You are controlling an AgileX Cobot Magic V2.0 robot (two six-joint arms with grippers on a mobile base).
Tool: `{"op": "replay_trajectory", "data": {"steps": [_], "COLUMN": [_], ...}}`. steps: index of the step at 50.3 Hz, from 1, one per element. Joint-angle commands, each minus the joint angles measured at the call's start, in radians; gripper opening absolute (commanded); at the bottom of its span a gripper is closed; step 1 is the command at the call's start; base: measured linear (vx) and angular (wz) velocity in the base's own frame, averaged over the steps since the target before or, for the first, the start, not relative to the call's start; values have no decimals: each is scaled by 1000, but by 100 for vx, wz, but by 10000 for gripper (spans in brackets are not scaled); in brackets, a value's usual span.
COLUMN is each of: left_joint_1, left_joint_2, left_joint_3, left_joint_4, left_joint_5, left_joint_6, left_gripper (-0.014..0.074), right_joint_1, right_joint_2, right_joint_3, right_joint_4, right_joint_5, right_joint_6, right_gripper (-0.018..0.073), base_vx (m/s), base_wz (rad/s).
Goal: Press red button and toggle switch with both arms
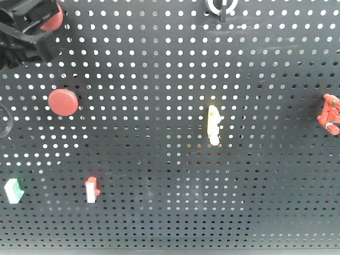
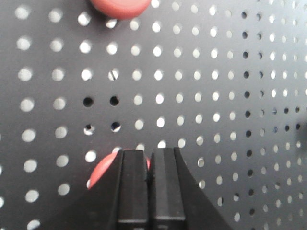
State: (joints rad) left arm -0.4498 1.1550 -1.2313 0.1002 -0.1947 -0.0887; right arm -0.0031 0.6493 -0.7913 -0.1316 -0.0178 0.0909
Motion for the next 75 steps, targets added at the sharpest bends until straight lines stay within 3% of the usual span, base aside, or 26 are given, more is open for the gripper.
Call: {"op": "replay_trajectory", "data": {"steps": [1,10,21,37,47,53,58,59,75], "left_joint_1": [-2,-2,-2,-2,-2,-2,-2,-2,-2], "left_joint_2": [10,-34,-147,-370,-479,-501,-501,-501,-501], "left_joint_3": [-32,-32,-20,231,334,345,345,345,345], "left_joint_4": [-17,-17,-8,-9,-9,-9,-9,-9,-9], "left_joint_5": [-37,-7,130,101,97,97,93,93,93], "left_joint_6": [-9,-9,19,52,52,52,51,51,51], "left_gripper": [2,2,2,2,2,2,2,2,2], "right_joint_1": [0,0,0,0,9,85,192,336,579], "right_joint_2": [6,6,6,48,89,111,152,227,459], "right_joint_3": [-31,-31,-31,-31,-31,-36,-74,-168,-478], "right_joint_4": [-10,-10,-7,12,-7,-141,-275,-308,-308], "right_joint_5": [-76,-76,-77,-152,-252,-358,-400,-370,-189], "right_joint_6": [-4,-4,-1,11,107,119,130,125,122], "right_gripper": [-3,-3,-3,-3,-3,-3,-3,-3,-3], "base_vx": [0,0,0,0,0,0,0,0,0], "base_wz": [0,0,0,0,0,0,0,0,0]}}
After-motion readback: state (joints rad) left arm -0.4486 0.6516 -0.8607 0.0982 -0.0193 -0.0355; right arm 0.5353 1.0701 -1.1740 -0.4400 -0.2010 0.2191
